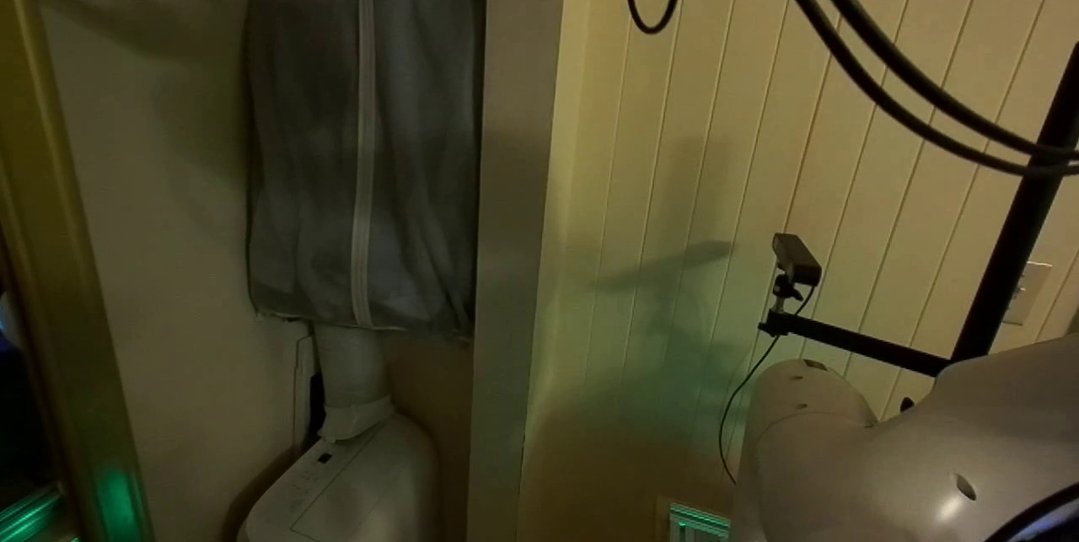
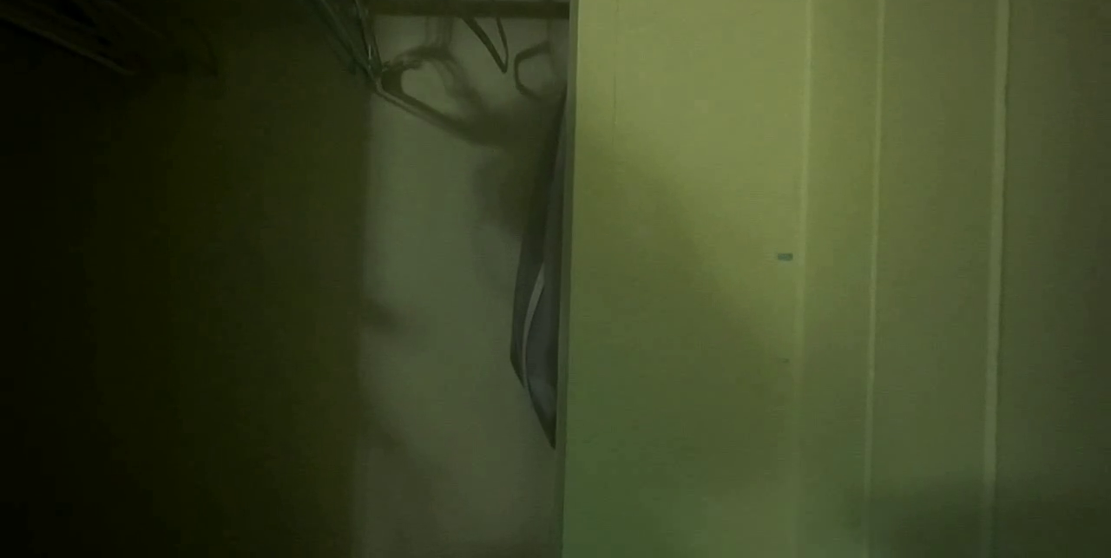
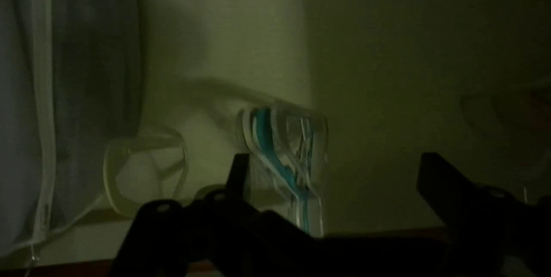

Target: Move the three coat hangers in the middle to the right

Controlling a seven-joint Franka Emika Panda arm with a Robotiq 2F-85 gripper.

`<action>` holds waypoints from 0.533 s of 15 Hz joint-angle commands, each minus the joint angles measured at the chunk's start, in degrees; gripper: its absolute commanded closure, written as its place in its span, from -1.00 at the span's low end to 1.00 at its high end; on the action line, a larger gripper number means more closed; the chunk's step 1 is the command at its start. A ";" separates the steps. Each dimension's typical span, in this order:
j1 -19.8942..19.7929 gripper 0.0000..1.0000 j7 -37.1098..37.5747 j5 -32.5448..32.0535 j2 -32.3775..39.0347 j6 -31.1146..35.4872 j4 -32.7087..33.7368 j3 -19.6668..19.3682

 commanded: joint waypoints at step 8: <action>-1.55 -1.00 -0.21 1.09 7.04 7.36 5.35 -0.34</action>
